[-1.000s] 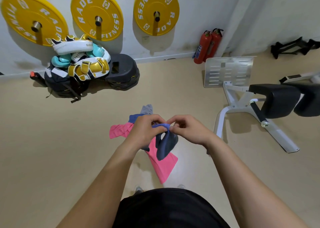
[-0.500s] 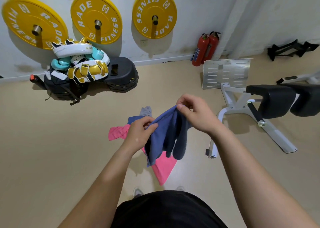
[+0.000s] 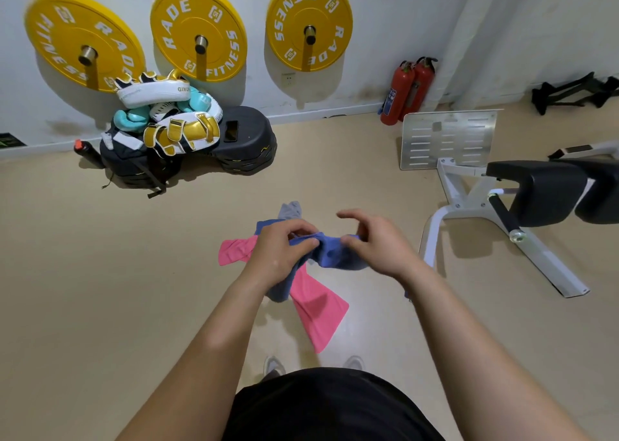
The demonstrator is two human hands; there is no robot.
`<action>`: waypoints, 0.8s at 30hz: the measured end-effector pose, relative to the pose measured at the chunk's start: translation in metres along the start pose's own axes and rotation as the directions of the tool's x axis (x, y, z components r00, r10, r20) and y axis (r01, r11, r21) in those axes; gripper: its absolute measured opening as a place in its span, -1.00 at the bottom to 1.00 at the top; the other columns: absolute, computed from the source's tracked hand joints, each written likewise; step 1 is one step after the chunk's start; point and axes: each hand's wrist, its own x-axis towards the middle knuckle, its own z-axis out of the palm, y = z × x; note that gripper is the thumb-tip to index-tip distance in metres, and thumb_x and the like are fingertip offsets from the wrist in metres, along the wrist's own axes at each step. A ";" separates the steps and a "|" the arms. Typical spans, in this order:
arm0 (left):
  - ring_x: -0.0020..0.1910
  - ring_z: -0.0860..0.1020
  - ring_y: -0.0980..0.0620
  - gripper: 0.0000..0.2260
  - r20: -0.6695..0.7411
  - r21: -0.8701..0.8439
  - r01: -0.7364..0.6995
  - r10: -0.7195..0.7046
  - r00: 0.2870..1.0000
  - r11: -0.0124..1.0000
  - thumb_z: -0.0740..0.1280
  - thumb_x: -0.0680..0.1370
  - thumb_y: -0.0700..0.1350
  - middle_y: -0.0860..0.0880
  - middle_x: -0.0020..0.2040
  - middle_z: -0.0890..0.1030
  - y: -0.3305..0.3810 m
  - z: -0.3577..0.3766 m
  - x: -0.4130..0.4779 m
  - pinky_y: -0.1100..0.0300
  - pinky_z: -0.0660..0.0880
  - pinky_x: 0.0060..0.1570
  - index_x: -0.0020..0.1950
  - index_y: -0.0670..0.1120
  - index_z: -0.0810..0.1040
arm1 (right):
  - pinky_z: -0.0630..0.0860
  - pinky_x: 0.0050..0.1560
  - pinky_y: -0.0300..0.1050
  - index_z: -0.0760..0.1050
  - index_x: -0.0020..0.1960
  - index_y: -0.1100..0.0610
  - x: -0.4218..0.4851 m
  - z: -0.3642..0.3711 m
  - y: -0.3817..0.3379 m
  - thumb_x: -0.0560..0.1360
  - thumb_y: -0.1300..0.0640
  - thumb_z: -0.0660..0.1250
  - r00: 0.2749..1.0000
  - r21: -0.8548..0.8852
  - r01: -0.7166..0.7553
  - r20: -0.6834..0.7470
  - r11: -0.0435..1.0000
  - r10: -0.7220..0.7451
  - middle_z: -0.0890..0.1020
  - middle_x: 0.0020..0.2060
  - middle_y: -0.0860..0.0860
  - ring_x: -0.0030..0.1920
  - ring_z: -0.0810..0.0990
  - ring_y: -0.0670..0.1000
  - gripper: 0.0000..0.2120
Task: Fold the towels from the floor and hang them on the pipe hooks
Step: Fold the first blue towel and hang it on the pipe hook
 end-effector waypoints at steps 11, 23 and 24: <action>-0.32 0.52 0.28 -0.82 -0.075 -0.075 -0.006 0.000 0.997 0.997 0.45 0.50 -0.27 0.14 -0.28 0.63 -0.006 -0.001 -0.005 0.44 0.42 -0.21 -0.14 0.03 0.65 | 0.45 -0.28 -0.02 0.60 -0.12 -0.04 0.005 0.001 -0.011 0.50 0.02 0.39 0.996 0.052 0.085 0.007 0.995 -0.086 0.53 -0.44 -0.09 -0.36 0.45 -0.06 -0.96; -0.21 0.54 0.19 -0.66 0.054 0.074 0.019 -0.023 0.998 0.997 0.38 0.49 -0.32 0.14 -0.20 0.60 -0.037 0.011 0.007 0.28 0.46 -0.10 -0.19 0.17 0.57 | 0.55 -0.07 -0.06 0.63 -0.09 -0.06 0.005 -0.054 -0.024 0.53 0.14 0.41 0.981 0.142 0.193 -0.049 0.971 -0.188 0.70 -0.21 -0.07 -0.13 0.64 -0.01 -0.89; -0.18 0.54 0.20 -0.65 0.074 0.109 0.016 -0.024 0.997 0.994 0.38 0.48 -0.32 0.16 -0.20 0.60 -0.040 0.013 0.008 0.28 0.44 -0.07 -0.21 0.18 0.55 | 0.55 -0.06 -0.06 0.64 -0.08 -0.04 0.005 -0.057 -0.024 0.53 0.15 0.41 0.980 0.134 0.197 -0.061 0.971 -0.190 0.70 -0.21 -0.08 -0.12 0.64 -0.02 -0.91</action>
